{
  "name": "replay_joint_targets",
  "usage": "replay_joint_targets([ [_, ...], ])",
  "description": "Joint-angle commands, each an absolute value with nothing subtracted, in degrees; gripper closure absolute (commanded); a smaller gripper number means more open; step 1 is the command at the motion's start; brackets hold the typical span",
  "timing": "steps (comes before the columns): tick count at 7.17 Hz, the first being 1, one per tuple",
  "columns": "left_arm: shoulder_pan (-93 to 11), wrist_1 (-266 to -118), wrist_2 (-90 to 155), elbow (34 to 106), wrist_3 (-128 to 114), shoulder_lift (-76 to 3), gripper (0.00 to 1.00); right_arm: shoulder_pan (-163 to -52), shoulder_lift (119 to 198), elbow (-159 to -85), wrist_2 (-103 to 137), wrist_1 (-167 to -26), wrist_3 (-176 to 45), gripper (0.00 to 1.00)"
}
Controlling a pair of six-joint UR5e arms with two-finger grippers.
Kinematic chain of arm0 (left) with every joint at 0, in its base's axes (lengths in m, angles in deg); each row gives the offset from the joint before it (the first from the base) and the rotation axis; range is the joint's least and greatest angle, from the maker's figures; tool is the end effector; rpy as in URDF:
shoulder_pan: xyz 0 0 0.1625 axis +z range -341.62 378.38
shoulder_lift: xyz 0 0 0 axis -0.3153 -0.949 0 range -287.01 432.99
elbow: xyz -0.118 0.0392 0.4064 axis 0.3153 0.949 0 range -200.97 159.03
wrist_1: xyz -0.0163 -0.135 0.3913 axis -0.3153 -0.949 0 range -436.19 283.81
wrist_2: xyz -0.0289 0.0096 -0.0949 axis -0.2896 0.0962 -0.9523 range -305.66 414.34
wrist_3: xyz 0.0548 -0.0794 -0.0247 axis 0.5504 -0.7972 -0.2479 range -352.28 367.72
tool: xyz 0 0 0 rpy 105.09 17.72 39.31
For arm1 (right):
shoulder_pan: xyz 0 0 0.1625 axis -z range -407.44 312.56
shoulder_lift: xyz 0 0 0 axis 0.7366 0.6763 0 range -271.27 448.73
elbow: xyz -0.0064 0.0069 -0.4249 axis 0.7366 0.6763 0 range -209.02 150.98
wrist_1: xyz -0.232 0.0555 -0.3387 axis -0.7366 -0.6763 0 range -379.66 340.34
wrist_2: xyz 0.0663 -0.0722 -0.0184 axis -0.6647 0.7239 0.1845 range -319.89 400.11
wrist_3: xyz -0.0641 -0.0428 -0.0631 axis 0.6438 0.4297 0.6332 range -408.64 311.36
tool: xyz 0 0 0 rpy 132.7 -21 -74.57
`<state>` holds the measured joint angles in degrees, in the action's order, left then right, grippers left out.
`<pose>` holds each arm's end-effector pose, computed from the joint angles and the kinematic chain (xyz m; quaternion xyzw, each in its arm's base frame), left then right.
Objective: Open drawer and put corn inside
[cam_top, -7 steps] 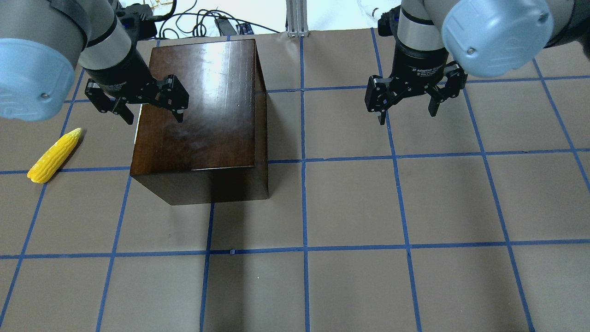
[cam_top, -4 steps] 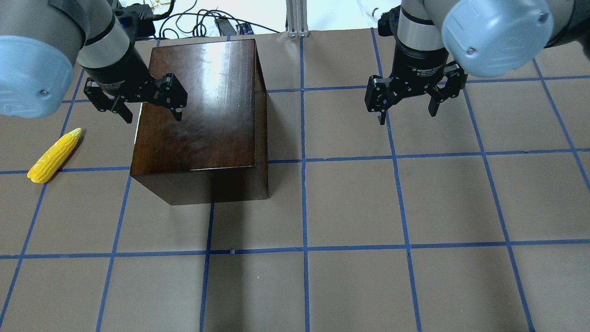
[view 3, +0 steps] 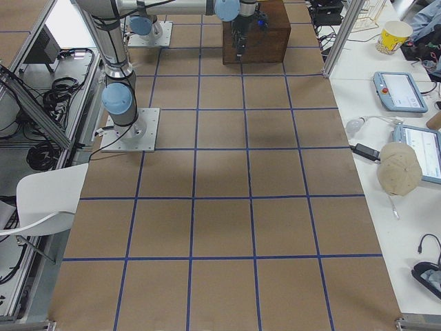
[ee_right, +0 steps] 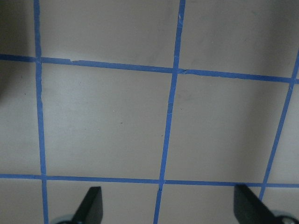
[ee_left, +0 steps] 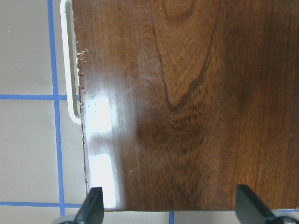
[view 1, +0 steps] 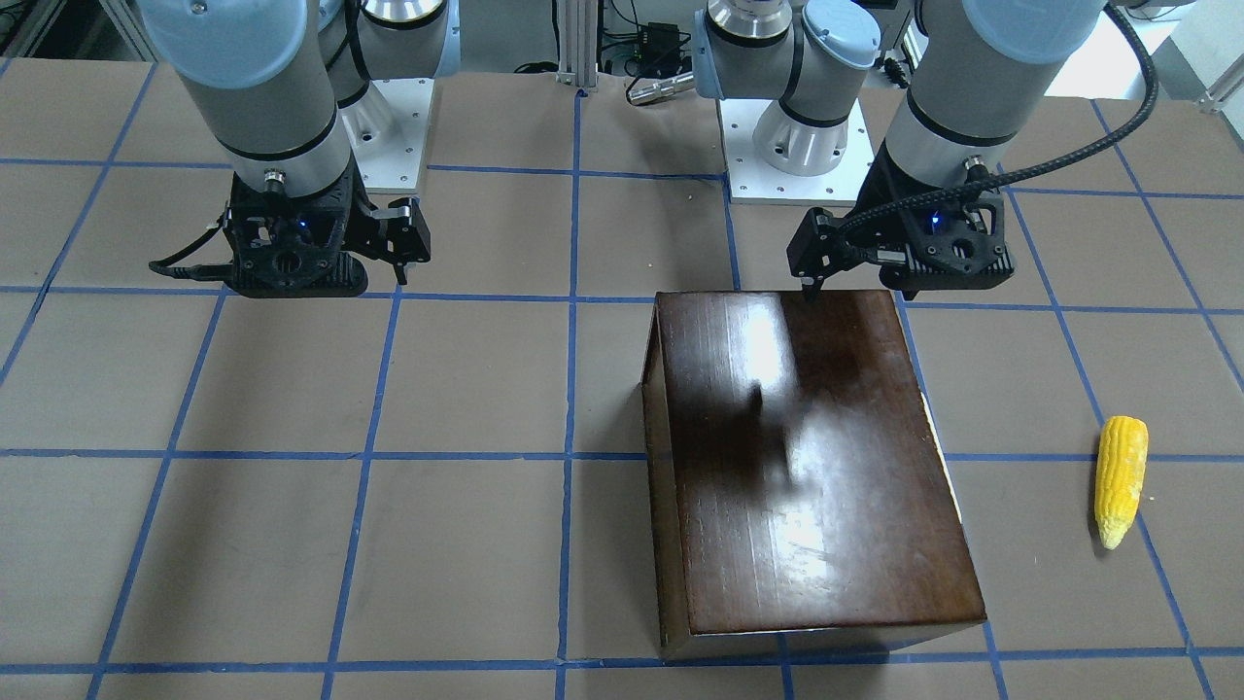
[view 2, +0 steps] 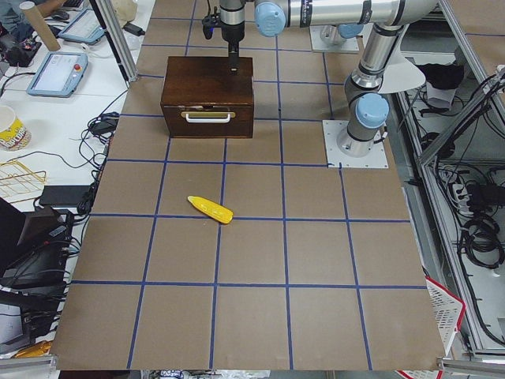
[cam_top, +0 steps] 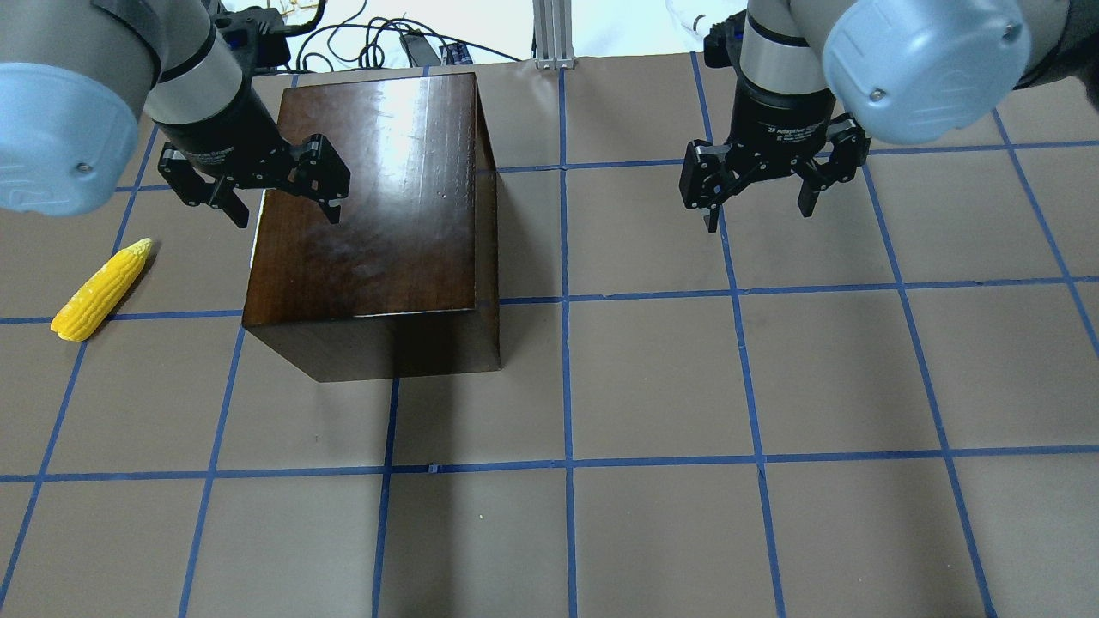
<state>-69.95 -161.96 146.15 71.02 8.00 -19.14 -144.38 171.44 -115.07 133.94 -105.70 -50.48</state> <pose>-0.1153 -0.5105 0.4596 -0.0122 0.9998 -0.0008 0.0159 0.1901 -0.5126 0.4499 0.0464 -0.9963 -0.0609 0.0382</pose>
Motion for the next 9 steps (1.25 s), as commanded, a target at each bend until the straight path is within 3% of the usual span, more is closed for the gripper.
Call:
replay_joint_targets([
  [1,-69.86,-161.97,146.27,71.05,7.99,-19.03,0.00,-144.38,171.44,-115.07,133.97,-105.70,-50.48,0.00],
  [9,-69.86,-158.64,146.36,71.05,8.96,-19.47,0.00,-144.38,171.44,-115.07,133.97,-105.70,-50.48,0.00],
])
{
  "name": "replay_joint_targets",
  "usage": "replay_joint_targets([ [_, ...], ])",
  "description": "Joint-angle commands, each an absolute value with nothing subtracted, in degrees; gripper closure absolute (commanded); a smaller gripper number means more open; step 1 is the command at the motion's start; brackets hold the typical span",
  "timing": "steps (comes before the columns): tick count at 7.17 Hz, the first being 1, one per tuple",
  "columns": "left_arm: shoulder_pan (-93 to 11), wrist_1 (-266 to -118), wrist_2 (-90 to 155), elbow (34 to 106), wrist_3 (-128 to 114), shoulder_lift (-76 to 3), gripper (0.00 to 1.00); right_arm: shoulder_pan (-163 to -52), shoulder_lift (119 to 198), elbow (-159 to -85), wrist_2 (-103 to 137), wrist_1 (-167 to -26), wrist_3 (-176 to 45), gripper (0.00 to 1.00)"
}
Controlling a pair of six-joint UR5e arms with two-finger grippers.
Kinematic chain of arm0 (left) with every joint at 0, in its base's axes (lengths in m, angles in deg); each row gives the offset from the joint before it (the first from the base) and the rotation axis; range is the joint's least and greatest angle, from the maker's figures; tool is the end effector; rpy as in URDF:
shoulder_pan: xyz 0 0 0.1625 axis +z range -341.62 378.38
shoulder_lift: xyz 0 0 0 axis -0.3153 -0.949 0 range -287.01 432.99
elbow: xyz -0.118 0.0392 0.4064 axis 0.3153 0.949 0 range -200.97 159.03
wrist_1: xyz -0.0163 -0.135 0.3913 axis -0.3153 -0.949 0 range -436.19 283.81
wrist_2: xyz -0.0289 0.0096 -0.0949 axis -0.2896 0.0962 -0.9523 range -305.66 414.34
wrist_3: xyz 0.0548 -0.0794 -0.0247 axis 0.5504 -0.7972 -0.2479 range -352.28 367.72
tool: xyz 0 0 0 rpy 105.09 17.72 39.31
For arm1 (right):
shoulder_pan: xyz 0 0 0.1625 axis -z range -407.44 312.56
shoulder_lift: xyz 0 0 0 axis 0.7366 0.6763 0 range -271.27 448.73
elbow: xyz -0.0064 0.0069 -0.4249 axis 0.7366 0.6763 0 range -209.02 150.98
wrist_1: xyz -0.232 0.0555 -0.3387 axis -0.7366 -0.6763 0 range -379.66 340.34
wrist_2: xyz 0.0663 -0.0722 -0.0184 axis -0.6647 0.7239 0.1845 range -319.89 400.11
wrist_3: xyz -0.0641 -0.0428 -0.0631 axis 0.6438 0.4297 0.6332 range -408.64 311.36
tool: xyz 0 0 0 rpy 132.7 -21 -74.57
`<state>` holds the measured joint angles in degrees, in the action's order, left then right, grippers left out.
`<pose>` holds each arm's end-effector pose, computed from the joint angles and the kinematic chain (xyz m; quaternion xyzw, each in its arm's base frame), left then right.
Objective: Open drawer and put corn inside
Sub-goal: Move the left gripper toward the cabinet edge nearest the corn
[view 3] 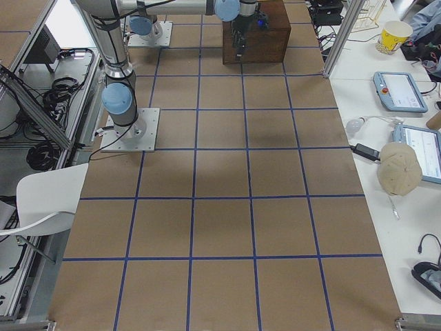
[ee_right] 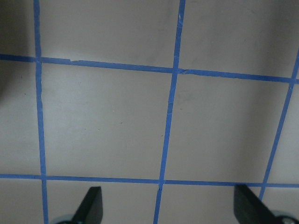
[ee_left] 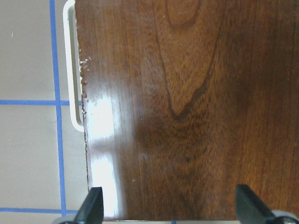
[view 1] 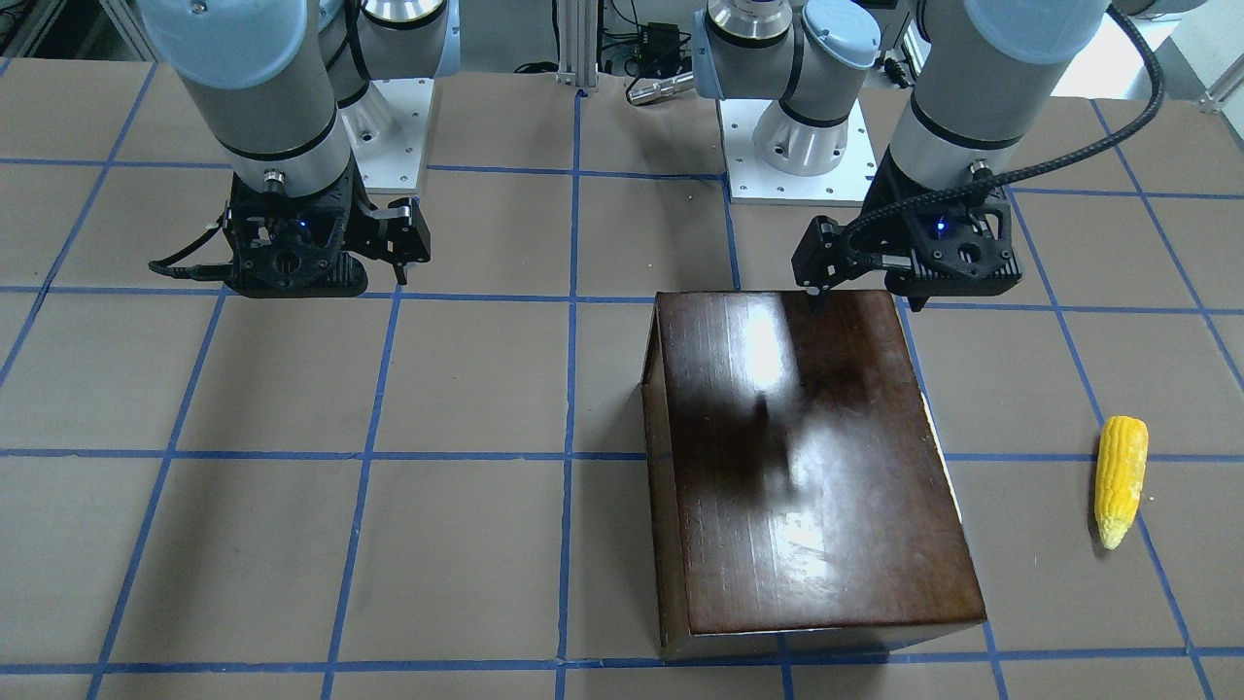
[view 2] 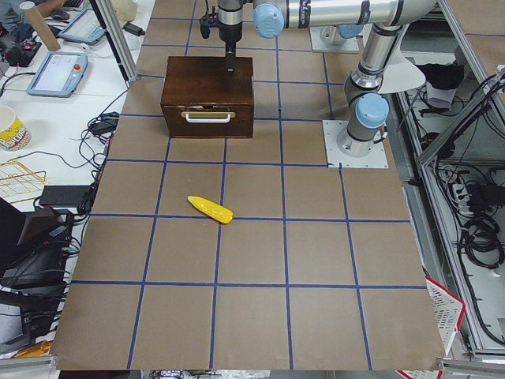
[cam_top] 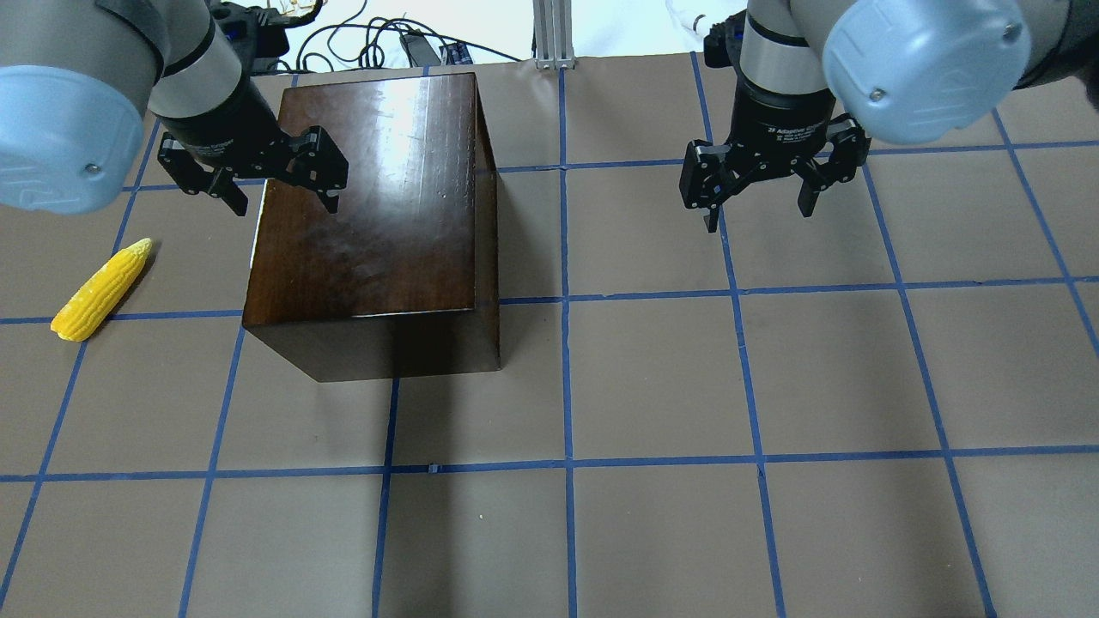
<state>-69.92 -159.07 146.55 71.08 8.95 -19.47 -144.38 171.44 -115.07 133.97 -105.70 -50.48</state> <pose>-0.1141 -0.5170 0.4613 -0.0046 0.9995 -0.0223 0.0199 0.1900 -0.5126 0.4499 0.0464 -0.9963 -0.0609 0.0385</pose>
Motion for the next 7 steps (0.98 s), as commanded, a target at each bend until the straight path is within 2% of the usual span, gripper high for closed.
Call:
replay_joint_targets([
  [1,-69.78,-158.63,146.27,71.05,8.87,-19.56,0.00,-144.38,171.44,-115.07,133.97,-105.70,-50.48,0.00],
  [7,-69.86,-155.92,146.45,71.40,9.04,-20.09,0.00,-144.38,171.44,-115.07,133.97,-105.70,-50.48,0.00],
])
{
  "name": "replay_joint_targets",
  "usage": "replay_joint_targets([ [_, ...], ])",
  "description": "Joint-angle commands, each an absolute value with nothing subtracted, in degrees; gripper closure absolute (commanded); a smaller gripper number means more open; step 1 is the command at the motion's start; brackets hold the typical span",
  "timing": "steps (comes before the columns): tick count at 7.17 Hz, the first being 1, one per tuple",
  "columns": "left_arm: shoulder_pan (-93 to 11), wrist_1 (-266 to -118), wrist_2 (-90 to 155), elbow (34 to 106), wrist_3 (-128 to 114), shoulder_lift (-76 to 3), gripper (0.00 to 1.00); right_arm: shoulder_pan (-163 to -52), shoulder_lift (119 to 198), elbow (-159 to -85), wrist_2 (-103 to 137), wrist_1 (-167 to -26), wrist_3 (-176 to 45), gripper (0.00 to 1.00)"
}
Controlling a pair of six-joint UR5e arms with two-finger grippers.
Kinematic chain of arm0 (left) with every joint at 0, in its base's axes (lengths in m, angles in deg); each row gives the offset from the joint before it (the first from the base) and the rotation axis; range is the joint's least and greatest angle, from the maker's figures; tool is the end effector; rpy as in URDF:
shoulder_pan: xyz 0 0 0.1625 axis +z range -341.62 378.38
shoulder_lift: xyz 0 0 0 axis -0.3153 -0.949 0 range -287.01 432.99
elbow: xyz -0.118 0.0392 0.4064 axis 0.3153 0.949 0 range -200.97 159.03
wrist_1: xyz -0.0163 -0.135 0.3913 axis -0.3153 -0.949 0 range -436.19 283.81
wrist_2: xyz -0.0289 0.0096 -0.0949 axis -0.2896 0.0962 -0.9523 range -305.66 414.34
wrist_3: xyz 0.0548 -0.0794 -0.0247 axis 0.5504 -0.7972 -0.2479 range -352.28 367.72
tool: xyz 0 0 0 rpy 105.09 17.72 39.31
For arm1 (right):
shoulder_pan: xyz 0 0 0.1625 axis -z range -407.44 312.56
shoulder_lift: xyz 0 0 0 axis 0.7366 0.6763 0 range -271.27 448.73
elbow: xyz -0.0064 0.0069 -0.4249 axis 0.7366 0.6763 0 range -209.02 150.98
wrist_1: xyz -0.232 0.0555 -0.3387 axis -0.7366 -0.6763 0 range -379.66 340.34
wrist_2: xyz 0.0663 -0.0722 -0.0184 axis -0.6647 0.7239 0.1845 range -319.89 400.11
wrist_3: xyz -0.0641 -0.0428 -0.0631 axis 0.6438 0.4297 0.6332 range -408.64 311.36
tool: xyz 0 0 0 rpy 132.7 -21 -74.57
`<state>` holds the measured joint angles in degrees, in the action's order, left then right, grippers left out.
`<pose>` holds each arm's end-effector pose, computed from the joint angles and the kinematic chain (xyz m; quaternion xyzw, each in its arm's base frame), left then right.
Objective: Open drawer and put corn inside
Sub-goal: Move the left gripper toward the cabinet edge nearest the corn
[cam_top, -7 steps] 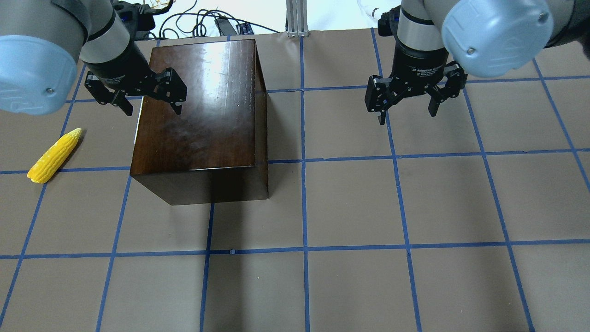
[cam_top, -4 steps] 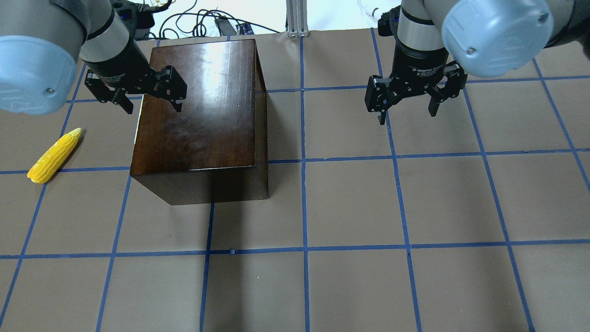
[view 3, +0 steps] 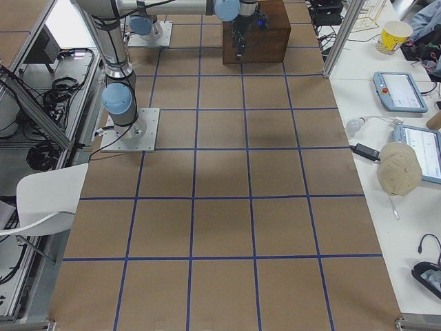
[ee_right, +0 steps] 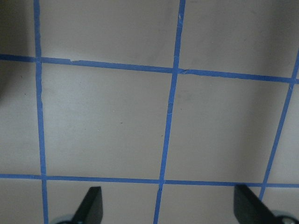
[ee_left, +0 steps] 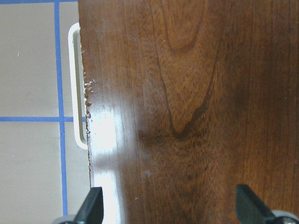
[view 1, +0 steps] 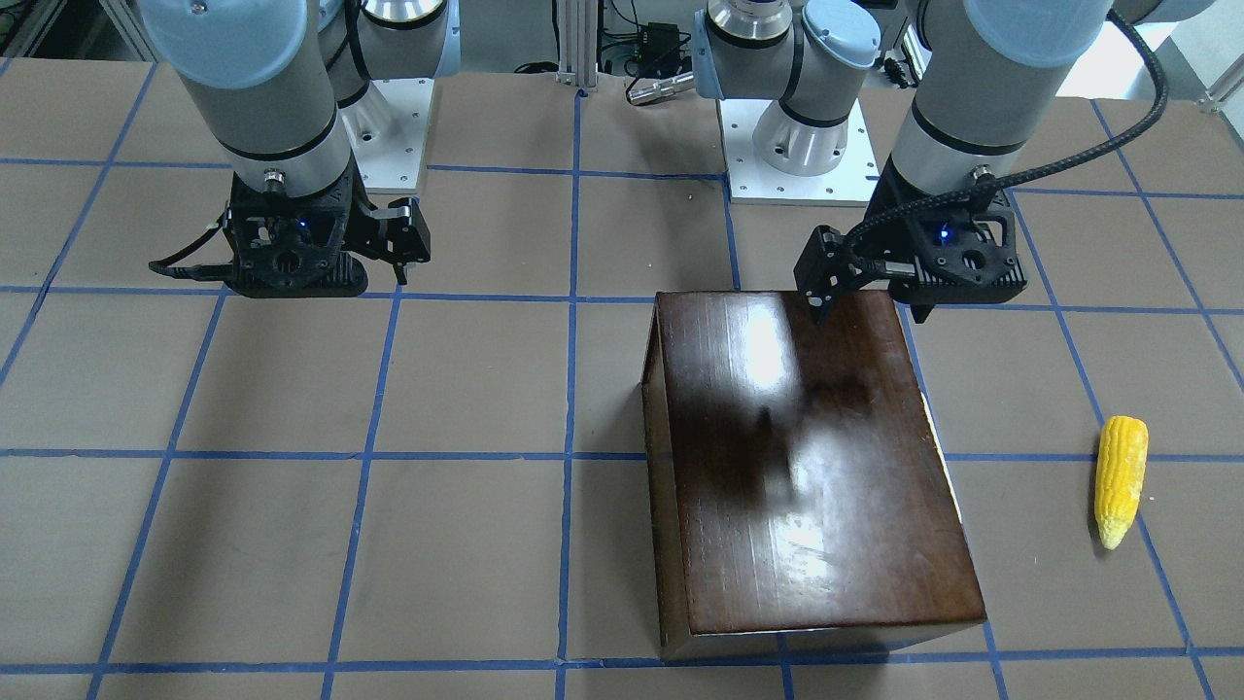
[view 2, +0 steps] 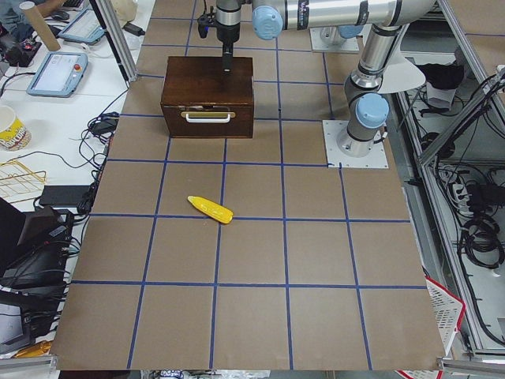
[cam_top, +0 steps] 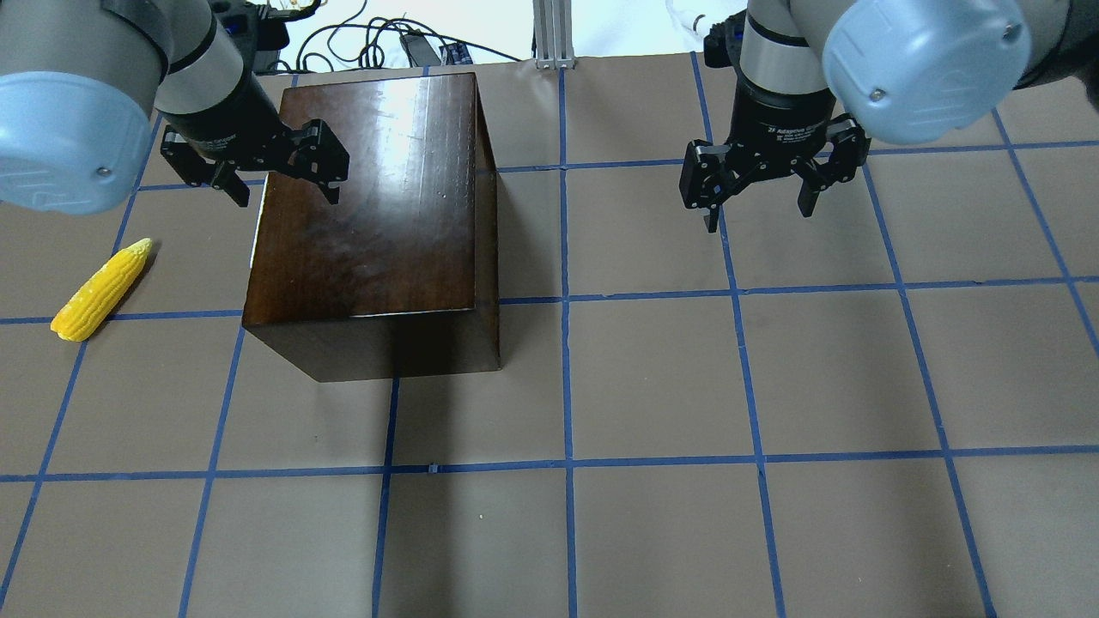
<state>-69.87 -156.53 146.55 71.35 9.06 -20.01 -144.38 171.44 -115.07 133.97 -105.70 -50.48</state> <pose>-0.1135 -0.5234 0.4588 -0.0044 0.9991 -0.0374 0.0203 0.1900 -0.5126 0.4499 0.0464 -0.9963 -0.0609 0.0385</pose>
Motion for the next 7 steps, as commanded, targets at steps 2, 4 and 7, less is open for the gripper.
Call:
replay_joint_targets([
  [2,-69.95,-155.91,146.10,71.49,8.87,-20.17,0.00,-144.38,171.44,-115.07,133.97,-105.70,-50.48,0.00],
  [4,-70.74,-156.26,146.10,71.14,8.61,-20.00,0.00,-144.38,171.44,-115.07,133.97,-105.70,-50.48,0.00],
  [7,-71.27,-158.72,143.74,72.19,8.96,-17.02,0.00,-144.38,171.44,-115.07,133.97,-105.70,-50.48,0.00],
])
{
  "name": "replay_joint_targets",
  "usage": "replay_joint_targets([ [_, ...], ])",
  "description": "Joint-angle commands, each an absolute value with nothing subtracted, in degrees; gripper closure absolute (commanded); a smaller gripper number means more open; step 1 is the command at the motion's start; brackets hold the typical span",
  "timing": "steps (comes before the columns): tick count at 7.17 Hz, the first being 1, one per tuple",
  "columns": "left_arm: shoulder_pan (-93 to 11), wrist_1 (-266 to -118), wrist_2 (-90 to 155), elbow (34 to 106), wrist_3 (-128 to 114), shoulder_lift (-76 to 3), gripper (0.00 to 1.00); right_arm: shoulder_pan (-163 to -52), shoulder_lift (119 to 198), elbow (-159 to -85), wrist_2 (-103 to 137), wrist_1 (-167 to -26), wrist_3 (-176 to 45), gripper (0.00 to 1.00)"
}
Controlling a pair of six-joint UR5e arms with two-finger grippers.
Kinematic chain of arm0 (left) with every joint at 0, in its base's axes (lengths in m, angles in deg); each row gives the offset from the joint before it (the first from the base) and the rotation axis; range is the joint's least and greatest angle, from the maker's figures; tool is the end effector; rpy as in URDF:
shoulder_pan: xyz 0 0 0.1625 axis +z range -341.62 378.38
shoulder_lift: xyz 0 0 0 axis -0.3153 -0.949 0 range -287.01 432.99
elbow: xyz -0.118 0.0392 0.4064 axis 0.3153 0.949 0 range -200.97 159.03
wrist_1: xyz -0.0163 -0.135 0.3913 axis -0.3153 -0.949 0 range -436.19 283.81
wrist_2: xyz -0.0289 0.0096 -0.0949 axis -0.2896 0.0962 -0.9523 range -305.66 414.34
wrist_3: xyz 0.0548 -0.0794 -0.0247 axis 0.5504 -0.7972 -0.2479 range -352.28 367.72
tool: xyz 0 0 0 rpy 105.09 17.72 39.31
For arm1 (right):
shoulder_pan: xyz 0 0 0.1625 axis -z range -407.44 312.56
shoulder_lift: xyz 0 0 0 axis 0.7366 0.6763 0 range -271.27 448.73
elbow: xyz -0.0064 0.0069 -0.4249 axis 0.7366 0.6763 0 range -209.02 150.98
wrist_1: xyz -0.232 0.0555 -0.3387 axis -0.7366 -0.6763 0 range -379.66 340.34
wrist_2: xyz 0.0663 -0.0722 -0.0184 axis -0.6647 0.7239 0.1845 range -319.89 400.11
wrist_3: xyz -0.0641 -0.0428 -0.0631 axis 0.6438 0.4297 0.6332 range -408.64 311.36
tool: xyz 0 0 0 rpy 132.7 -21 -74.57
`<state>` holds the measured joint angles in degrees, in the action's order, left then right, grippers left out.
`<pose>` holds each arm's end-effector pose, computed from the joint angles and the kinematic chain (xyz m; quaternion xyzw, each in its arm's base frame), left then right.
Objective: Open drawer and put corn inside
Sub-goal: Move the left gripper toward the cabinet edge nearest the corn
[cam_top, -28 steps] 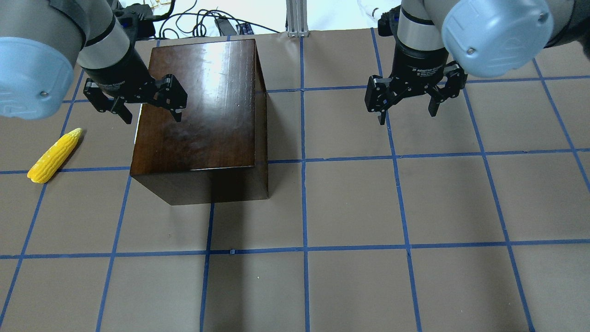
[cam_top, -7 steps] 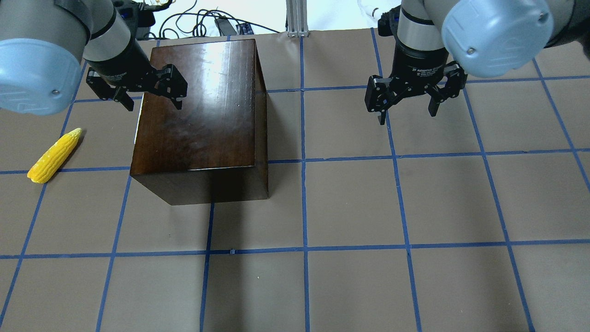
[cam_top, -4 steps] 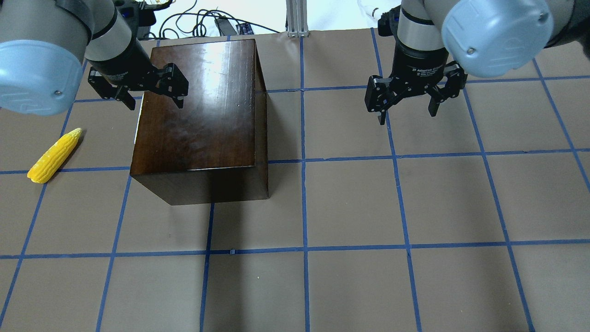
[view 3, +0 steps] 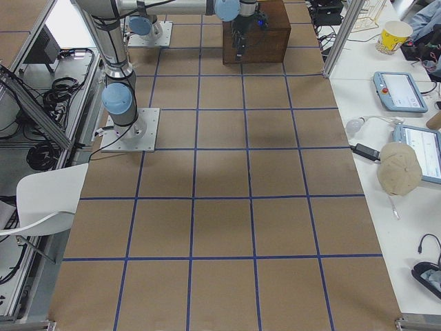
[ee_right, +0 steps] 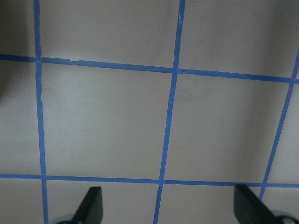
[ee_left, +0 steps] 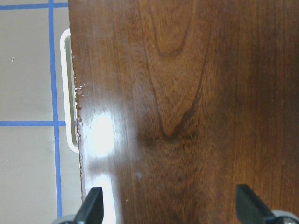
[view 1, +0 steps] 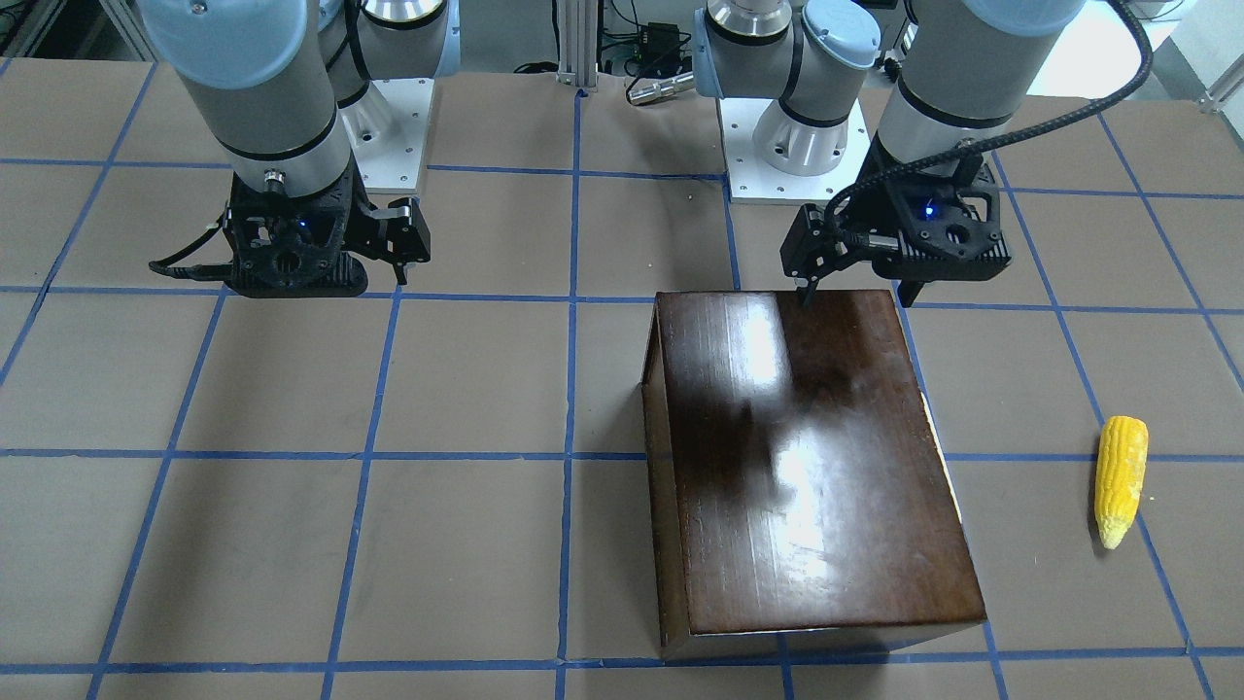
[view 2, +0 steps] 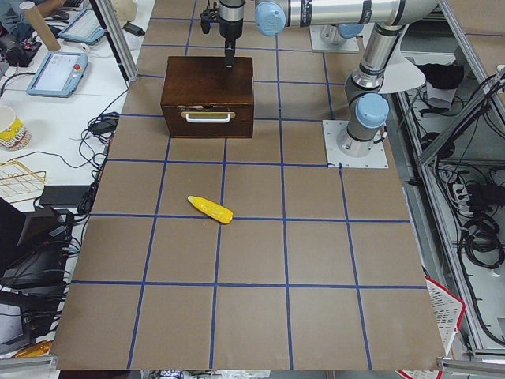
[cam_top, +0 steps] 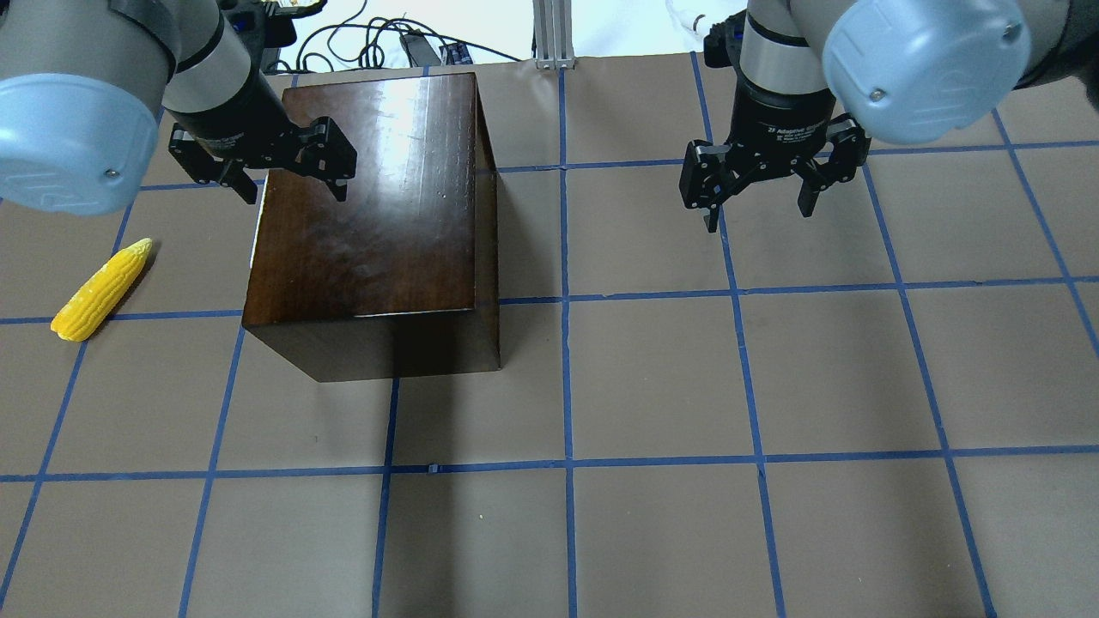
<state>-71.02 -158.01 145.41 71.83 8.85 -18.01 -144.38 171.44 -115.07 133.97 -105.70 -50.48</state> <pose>-0.1261 -0.5071 0.4697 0.0042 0.9992 -0.0381 0.0099 0.1900 -0.5126 0.4499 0.0464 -0.9963 -0.0609 0.0385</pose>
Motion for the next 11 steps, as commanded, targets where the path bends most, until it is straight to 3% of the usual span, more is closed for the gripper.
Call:
replay_joint_targets([
  [1,-71.27,-158.81,141.55,73.24,9.04,-16.23,0.00,-144.38,171.44,-115.07,133.97,-105.70,-50.48,0.00],
  [7,-71.09,-159.42,141.52,74.30,10.79,-15.34,0.00,-144.38,171.44,-115.07,133.97,-105.70,-50.48,0.00],
  [11,-65.75,-159.34,141.09,73.43,14.03,-15.60,0.00,-144.38,171.44,-115.07,133.97,-105.70,-50.48,0.00],
])
